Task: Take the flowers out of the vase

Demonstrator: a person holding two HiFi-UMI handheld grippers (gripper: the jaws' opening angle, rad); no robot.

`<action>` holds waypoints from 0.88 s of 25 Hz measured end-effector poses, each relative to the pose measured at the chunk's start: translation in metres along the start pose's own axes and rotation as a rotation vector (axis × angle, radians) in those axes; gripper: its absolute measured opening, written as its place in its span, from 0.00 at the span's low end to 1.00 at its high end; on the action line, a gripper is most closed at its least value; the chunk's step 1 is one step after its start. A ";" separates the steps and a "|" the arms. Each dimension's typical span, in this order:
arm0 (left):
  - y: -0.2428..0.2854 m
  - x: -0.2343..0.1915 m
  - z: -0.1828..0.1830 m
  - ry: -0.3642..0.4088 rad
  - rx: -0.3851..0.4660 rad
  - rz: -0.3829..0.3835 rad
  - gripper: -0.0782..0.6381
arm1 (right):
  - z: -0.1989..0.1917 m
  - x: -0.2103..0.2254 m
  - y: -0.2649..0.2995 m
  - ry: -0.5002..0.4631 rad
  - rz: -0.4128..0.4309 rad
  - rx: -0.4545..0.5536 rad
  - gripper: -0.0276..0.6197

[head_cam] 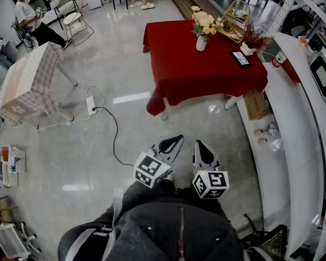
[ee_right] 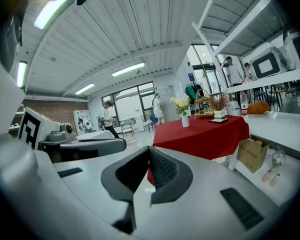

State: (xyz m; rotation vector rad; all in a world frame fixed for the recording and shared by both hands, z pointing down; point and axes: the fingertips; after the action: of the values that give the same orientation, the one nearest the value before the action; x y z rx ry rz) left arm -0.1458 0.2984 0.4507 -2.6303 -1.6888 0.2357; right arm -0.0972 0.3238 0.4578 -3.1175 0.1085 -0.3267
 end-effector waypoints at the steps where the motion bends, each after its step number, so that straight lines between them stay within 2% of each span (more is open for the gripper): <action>1: 0.000 0.000 0.001 -0.001 0.001 -0.006 0.11 | 0.000 -0.001 0.001 -0.001 -0.001 0.000 0.06; 7: -0.001 0.002 0.001 -0.001 -0.009 -0.035 0.11 | -0.004 -0.002 0.001 0.007 -0.030 0.001 0.06; 14: 0.002 0.001 -0.006 -0.002 -0.026 -0.027 0.11 | -0.007 0.006 0.003 0.002 -0.025 -0.002 0.06; 18: 0.015 -0.009 -0.010 -0.023 -0.029 -0.003 0.11 | -0.010 0.014 0.020 0.014 -0.008 -0.012 0.06; 22: 0.036 -0.027 -0.013 -0.076 -0.032 0.022 0.11 | -0.007 0.028 0.049 0.009 0.005 -0.012 0.06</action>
State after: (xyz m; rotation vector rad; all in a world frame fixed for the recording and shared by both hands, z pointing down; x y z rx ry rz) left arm -0.1227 0.2598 0.4632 -2.6976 -1.6999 0.3159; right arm -0.0743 0.2727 0.4695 -3.1271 0.1187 -0.3408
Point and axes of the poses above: the fingertips, and each gripper's own axes: y forward along the fingers, x to its right, z out of its top, and after that the axes turned 15 degrees about x, right-handed
